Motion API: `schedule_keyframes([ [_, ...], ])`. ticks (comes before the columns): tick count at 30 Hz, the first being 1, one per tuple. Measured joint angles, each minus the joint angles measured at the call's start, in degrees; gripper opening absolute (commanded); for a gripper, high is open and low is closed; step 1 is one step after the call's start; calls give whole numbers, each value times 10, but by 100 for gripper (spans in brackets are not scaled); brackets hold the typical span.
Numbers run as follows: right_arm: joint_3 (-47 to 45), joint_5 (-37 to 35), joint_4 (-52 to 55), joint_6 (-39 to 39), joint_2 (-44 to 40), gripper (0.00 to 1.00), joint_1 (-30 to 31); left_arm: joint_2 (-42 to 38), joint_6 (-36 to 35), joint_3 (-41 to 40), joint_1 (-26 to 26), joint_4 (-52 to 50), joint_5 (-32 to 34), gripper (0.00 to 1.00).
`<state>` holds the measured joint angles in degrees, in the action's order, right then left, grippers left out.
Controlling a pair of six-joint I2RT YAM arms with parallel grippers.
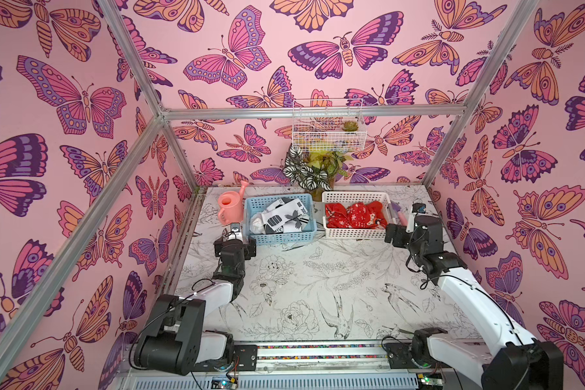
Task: Sort the socks into the basket by color
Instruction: Reset both arms
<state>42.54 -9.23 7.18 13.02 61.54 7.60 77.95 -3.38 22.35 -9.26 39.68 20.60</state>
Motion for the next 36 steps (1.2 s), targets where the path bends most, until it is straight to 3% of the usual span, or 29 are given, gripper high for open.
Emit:
schedule_keyframes([
  [8,-85,-62,-131,-30,12,99,0,62,-9,-6,11,75,-7,100],
  [16,-113,-124,-244,-52,98,99,0,69,-3,-6,33,91,-27,100],
  [36,-241,-148,-558,-104,203,99,0,103,24,-22,67,133,-78,100],
])
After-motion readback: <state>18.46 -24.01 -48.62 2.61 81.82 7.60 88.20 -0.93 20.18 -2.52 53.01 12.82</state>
